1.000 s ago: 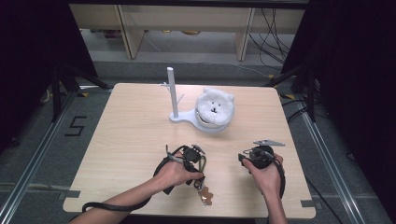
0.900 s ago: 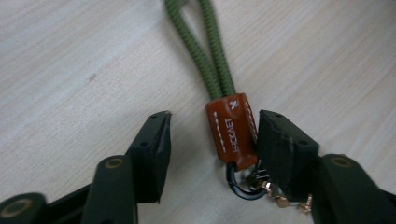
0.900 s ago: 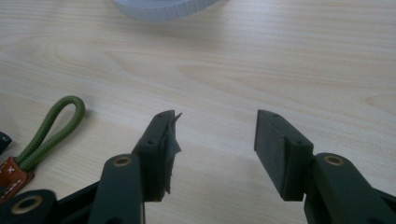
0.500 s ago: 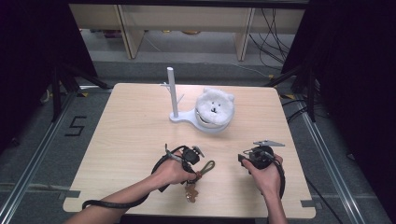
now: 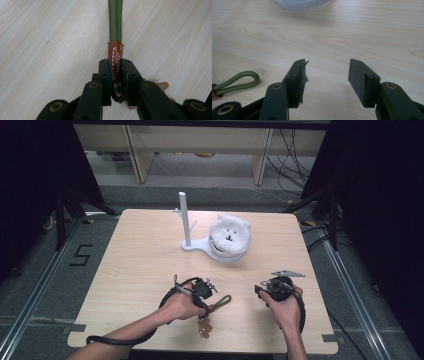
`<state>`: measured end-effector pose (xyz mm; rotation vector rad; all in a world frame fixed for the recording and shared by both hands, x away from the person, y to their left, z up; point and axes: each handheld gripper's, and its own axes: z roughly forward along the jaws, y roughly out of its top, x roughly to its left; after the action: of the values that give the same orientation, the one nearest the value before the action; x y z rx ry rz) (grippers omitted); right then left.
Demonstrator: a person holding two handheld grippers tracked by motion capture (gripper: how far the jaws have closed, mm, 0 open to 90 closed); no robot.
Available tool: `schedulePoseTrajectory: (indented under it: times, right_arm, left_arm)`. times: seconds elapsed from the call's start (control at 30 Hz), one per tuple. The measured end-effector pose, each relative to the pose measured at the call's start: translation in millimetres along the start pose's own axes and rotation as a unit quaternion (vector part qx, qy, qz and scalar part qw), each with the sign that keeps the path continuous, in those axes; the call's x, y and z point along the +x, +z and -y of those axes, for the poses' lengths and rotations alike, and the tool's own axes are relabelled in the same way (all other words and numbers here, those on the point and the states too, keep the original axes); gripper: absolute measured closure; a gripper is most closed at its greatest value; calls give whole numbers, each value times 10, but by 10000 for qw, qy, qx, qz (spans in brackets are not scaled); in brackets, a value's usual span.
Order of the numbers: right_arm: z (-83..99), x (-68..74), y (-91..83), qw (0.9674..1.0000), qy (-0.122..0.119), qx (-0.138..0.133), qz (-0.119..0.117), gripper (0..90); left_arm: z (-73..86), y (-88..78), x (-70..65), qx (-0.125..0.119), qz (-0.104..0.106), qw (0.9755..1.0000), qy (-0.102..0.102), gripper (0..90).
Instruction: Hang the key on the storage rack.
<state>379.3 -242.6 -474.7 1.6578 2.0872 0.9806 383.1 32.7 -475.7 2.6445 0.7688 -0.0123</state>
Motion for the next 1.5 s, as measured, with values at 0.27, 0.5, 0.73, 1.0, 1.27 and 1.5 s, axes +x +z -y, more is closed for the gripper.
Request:
schedulePoseTrajectory:
  times: [0.27,0.5,0.73,1.0,1.27,1.5]
  right_arm:
    - [4,-10,7,9999,-98,-18,-23,482]
    - [4,1,7,10000,-49,-49,-14,481]
    - [2,0,9,9999,-17,-143,-75,481]
    - [-9,17,-30,9998,-32,-168,42,481]
    - [-10,14,-32,9996,-67,-286,46,481]
    - [-8,24,-22,9995,-5,-326,-16,479]
  left_arm:
    - [29,-58,-10,-99,3,9999,99,793]
    - [65,-133,-9,-315,48,9994,163,794]
    - [149,-223,-6,-881,147,9960,54,796]
    - [297,-472,85,-1497,109,9885,165,796]
    - [426,-659,186,-2299,-102,9728,-249,796]
    - [524,-817,283,-2591,-281,9648,-359,796]
